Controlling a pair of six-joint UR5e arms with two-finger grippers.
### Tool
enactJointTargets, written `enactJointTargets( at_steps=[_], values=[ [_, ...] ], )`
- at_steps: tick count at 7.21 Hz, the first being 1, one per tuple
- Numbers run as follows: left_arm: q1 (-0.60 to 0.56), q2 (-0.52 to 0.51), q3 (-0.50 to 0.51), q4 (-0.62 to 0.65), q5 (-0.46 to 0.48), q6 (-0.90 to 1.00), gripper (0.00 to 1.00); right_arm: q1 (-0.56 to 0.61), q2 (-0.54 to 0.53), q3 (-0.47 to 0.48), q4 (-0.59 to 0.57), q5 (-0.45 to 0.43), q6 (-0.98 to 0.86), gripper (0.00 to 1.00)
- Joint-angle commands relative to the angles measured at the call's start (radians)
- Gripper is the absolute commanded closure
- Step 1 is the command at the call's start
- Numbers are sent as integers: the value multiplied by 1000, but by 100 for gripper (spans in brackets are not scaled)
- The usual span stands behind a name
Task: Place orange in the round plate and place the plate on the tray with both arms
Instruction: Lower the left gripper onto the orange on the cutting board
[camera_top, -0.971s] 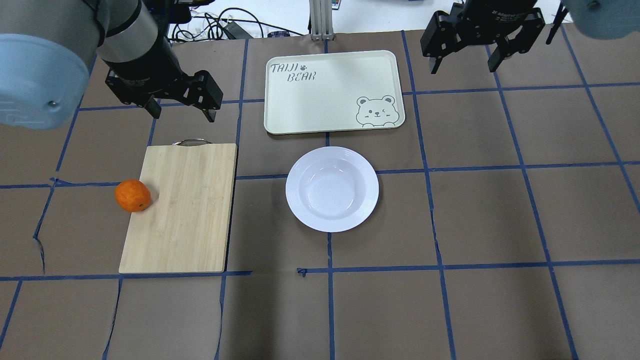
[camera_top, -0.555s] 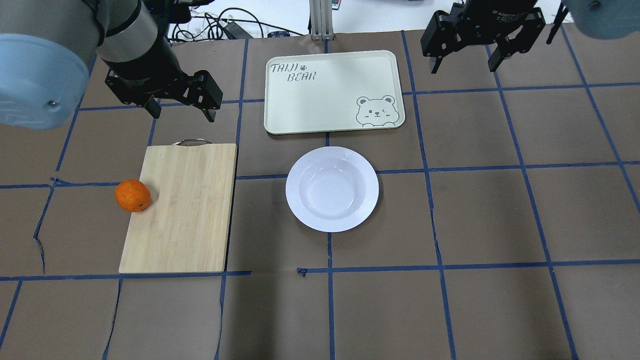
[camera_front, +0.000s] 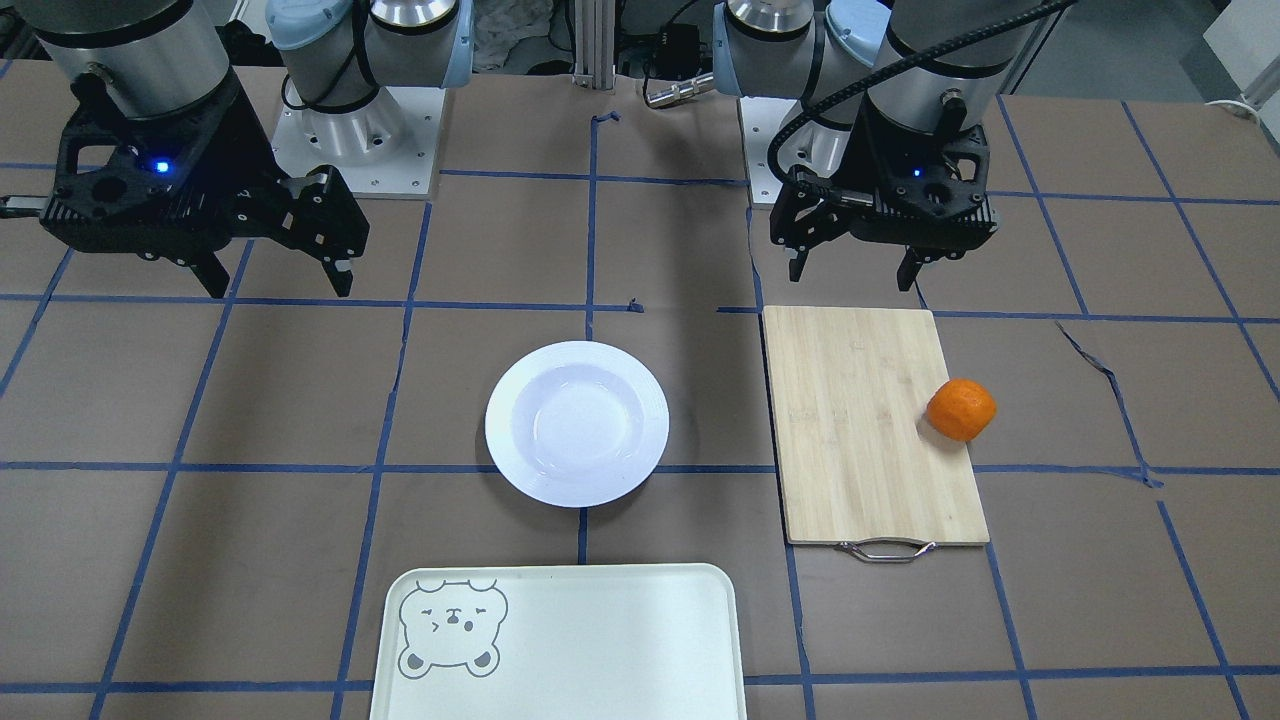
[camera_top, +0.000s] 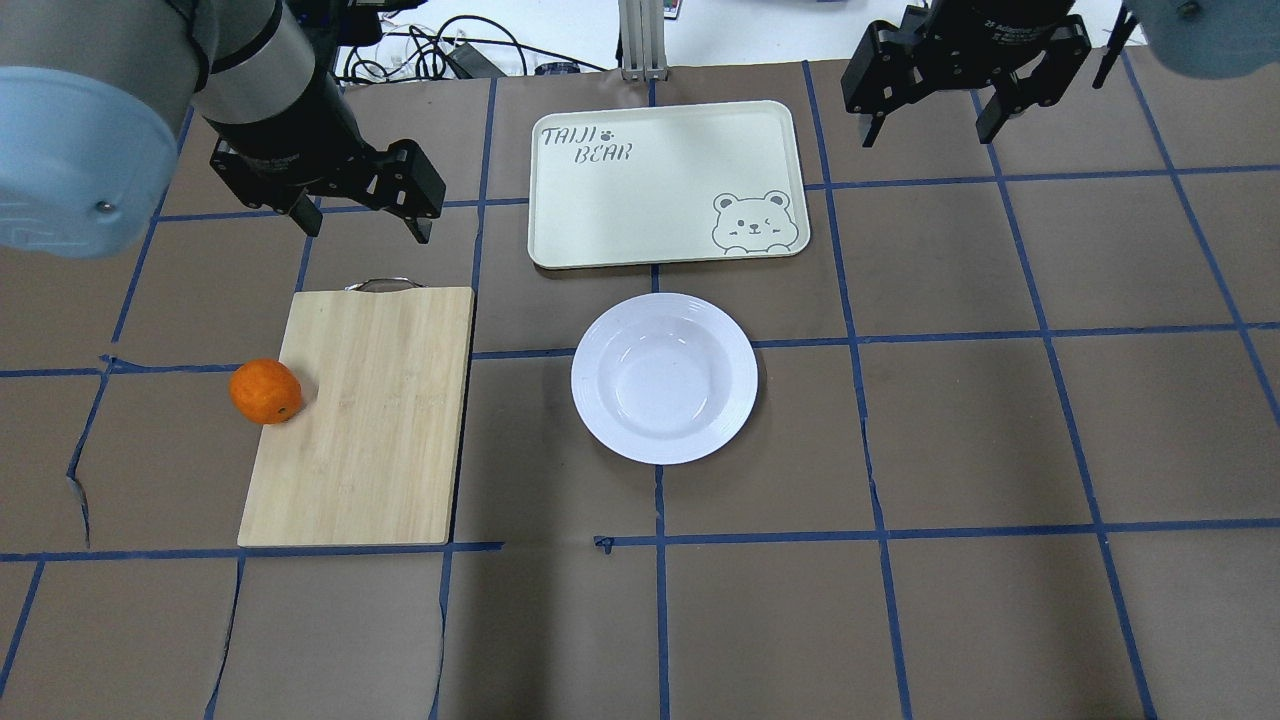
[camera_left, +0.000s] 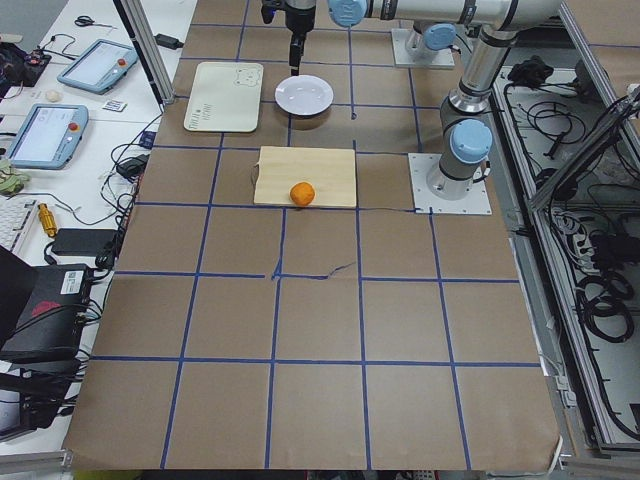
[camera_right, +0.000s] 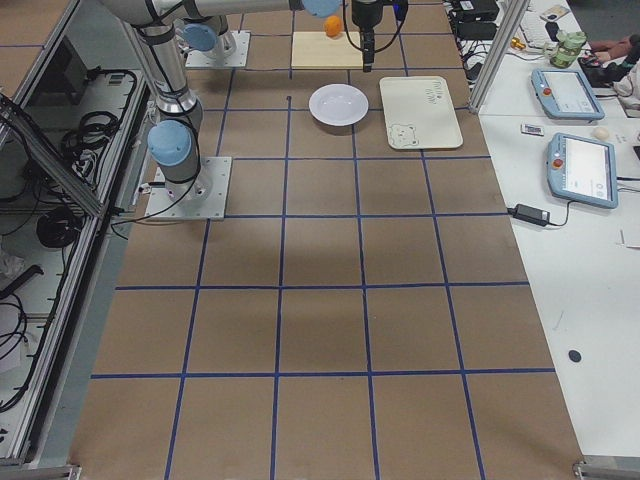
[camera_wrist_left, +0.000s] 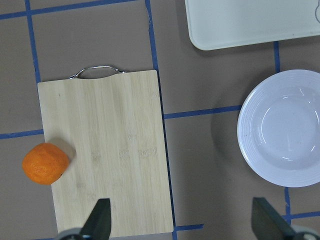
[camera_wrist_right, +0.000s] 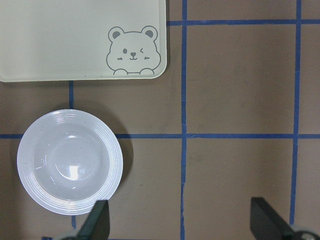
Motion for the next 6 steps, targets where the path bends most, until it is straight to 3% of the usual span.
enactJointTargets(
  at_steps=[1, 3, 4, 6],
  values=[
    [59, -26, -11, -2, 6, 2, 0, 5, 0, 0, 0, -2, 0, 0],
    [146, -76, -32, -9, 9, 12, 0, 0, 0, 0, 2, -2, 0, 0],
    [169, -109, -52, -3, 36, 140, 0, 5, 0, 2, 0, 1, 0, 0],
    [266, -159, -131, 82, 90, 170, 0, 3, 0, 2, 2, -1, 0, 0]
  ],
)
